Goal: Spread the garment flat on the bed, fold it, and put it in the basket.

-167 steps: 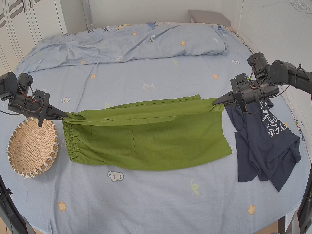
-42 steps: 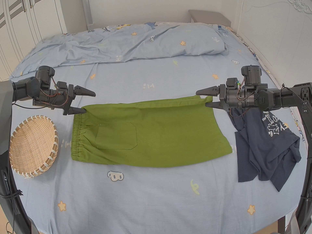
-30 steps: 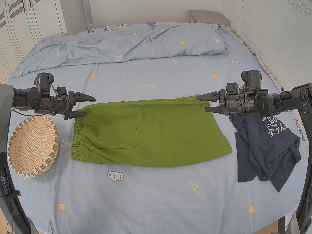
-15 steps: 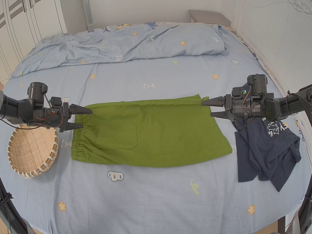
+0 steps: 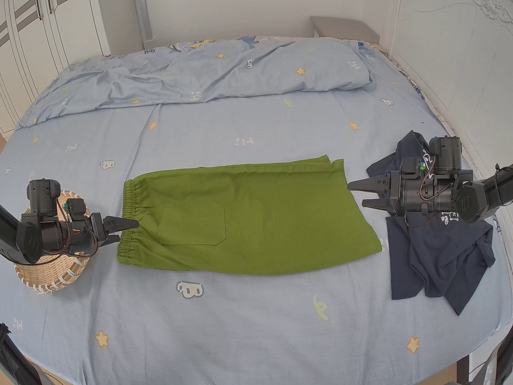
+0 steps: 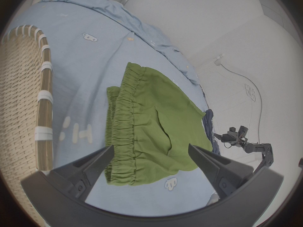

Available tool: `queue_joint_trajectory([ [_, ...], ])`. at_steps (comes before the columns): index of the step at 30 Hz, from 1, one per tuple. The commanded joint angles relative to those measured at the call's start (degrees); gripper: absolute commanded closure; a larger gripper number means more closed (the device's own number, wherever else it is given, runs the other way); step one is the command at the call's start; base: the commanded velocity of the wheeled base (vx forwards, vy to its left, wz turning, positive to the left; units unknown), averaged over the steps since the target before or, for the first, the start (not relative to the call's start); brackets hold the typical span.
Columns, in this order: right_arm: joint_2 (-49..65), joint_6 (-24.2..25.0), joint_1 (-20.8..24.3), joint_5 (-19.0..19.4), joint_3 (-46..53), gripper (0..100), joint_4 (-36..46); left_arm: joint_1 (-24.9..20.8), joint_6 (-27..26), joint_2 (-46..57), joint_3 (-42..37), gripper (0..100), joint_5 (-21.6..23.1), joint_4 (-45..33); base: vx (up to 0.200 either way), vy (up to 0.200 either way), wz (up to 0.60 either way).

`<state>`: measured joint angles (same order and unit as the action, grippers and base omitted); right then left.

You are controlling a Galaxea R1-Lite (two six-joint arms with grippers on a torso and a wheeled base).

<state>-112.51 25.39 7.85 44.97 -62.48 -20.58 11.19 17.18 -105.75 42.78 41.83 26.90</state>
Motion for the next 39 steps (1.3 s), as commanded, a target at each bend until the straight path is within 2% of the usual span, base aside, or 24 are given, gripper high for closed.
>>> queue_joint_trajectory([
  [1,2.29,0.01,0.24,-0.06,1.3,0,-0.43,1.47,-0.04,1.43,-0.85,0,-0.61,0.96,0.0,0.0,0.0],
  [12,2.12,-0.08,0.24,0.03,1.3,0,-0.52,0.15,-1.18,-5.08,-0.68,0,-1.13,8.95,0.0,0.0,0.0],
  [14,2.12,-0.08,0.24,0.03,1.3,0,-0.6,-0.64,-1.27,-6.83,-0.24,0,-2.98,9.75,0.0,0.0,0.0],
  [17,2.12,0.01,0.15,0.12,1.48,0,-1.22,-0.73,-1.62,-8.59,0.03,0,-5.35,10.8,0.0,0.0,0.0],
  [29,2.03,0.01,0.24,0.03,1.57,0,-1.39,-2.14,-2.06,-11.4,1.26,0,-5.79,11.33,0.0,0.0,0.0],
  [33,2.03,0.01,0.24,0.03,1.48,0,-1.39,-2.05,-0.92,-11.84,2.31,0,-5.35,11.06,0.0,0.0,0.0],
  [39,1.85,0.1,0.15,0.03,1.57,0,-1.92,-2.31,4.8,-13.6,4.07,0,-4.03,11.24,0.0,0.0,0.0],
])
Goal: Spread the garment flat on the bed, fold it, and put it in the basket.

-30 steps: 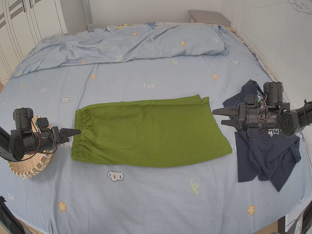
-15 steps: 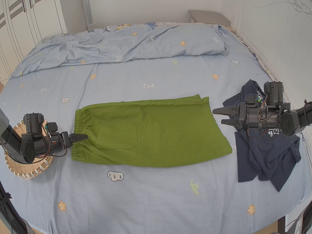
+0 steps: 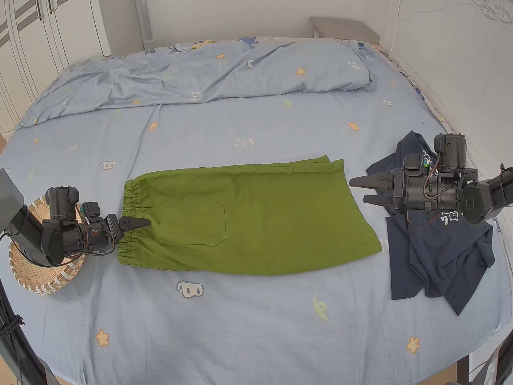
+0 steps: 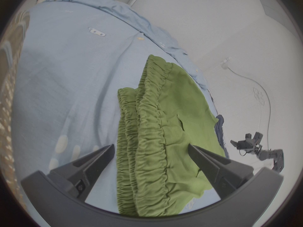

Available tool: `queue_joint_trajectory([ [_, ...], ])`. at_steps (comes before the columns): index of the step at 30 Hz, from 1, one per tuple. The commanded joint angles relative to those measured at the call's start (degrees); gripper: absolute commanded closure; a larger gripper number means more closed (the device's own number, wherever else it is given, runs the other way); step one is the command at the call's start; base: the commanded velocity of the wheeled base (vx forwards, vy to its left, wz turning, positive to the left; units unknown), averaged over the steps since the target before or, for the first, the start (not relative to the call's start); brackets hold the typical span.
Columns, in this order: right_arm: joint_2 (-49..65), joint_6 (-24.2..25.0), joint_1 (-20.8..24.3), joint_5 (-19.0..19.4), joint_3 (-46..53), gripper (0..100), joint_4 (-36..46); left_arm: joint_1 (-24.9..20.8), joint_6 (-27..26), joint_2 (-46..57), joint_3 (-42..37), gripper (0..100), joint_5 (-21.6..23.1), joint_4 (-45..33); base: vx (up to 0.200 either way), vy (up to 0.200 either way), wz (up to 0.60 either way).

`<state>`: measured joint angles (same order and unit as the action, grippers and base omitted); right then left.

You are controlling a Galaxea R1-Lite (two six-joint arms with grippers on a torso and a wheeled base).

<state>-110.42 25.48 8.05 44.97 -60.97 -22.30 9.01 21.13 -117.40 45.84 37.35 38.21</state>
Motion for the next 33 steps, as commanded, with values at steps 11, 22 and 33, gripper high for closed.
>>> queue_joint_trajectory([
  [11,-0.32,0.01,-0.22,0.03,-0.21,0,-0.2,0.22,6.74,-3.72,3.38,0,6.94,0.03,0.0,0.0,0.0],
  [22,-2.25,0.27,-1.01,0.03,-1.44,0,-0.2,1.01,9.55,-2.4,4.44,100,7.03,-0.41,0.0,0.0,0.0],
  [33,-5.24,0.36,-2.33,-0.23,-3.28,0,0.59,1.71,9.64,3.84,4.44,100,7.12,-4.46,0.0,0.0,0.0],
])
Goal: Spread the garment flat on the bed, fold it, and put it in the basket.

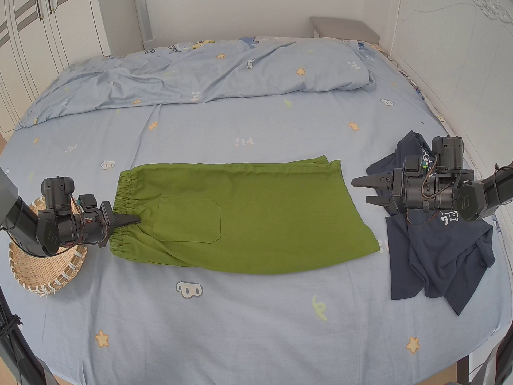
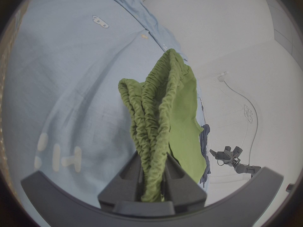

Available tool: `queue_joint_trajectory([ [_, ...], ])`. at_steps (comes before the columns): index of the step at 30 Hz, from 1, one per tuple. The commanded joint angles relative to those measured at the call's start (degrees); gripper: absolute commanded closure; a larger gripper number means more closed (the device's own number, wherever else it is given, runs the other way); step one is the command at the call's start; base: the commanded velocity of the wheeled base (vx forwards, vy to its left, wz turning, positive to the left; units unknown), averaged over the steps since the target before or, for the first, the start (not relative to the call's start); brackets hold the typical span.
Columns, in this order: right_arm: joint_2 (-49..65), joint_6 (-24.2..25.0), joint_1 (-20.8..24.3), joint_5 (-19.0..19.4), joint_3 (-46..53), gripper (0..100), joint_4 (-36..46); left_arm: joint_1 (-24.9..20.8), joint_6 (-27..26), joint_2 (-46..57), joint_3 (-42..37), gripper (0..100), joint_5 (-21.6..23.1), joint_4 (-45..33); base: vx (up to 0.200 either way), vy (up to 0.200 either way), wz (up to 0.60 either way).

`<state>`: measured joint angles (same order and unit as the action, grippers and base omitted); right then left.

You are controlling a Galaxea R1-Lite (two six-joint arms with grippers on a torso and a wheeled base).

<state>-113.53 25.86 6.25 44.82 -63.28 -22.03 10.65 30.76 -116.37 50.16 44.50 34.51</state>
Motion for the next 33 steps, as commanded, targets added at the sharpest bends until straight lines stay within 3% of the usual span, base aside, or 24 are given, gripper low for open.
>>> queue_joint_trajectory([
  [1,-3.01,-0.02,-0.89,-0.09,-1.32,0,0.41,0.07,-0.08,3.08,0.11,100,-0.02,-1.2,0.0,0.0,0.0],
  [7,-7.05,-0.37,-2.3,-0.26,-3.6,0,1.9,0.07,-0.08,3.34,0.11,100,-0.02,-1.38,0.0,0.0,0.0],
  [11,-9.96,-0.9,-2.65,-0.35,-8.35,0,9.55,0.07,-0.17,3.26,0.11,100,-0.02,-1.38,0.0,0.0,0.0],
  [16,-11.45,-5.47,-2.56,-0.44,-10.11,0,14.56,-0.02,-0.35,3.17,0.02,100,-0.02,-1.38,0.0,0.0,0.0],
  [33,-15.49,-7.84,2.62,-0.44,-12.39,0,19.92,-0.64,-0.52,3.26,-0.42,100,-0.02,-1.29,0.0,0.0,0.0],
])
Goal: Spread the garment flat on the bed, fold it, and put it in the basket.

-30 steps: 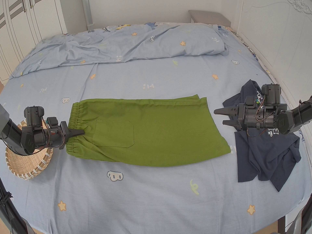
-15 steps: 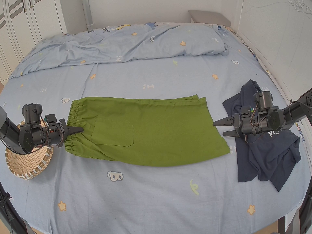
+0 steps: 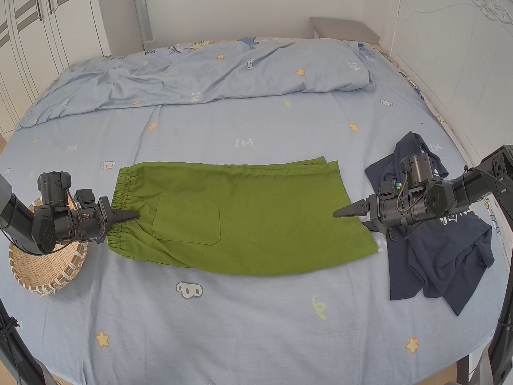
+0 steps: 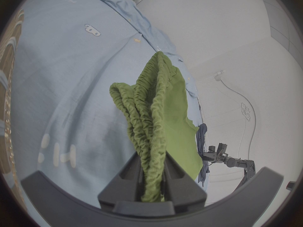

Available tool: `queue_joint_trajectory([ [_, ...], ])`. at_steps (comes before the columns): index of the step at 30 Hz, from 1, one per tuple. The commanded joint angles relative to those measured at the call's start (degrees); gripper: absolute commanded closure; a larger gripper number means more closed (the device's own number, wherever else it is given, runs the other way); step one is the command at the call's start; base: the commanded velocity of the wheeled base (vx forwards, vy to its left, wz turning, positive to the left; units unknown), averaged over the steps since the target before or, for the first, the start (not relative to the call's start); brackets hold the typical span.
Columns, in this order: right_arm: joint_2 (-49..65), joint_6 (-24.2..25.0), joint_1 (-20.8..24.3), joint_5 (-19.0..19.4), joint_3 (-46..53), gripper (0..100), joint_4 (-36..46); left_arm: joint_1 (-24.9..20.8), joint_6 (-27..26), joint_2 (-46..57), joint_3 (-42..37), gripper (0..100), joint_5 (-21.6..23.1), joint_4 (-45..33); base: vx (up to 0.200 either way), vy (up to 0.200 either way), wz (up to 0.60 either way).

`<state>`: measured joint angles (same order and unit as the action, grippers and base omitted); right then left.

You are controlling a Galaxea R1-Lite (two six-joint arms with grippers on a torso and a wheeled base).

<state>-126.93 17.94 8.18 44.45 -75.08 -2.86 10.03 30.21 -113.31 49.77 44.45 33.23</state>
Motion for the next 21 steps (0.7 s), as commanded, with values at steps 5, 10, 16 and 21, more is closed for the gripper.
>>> queue_joint_trajectory([
  [5,-2.27,-0.37,0.52,-0.06,-1.65,0,2.25,-0.01,0.03,0.11,-0.03,100,0.03,-0.01,0.0,0.0,0.0],
  [10,-2.18,-0.37,-0.18,0.03,-2.17,100,2.6,0.07,0.03,-0.07,0.06,100,0.03,-0.01,0.0,0.0,0.0],
  [16,-2.18,-0.37,-0.62,0.03,-2.26,100,2.43,0.16,0.03,-0.24,0.15,100,0.03,-0.01,0.0,0.0,0.0],
  [21,-1.92,-0.45,-0.62,0.03,-2.17,100,2.25,0.16,0.03,-0.33,0.32,100,0.03,-0.01,0.0,0.0,0.0],
])
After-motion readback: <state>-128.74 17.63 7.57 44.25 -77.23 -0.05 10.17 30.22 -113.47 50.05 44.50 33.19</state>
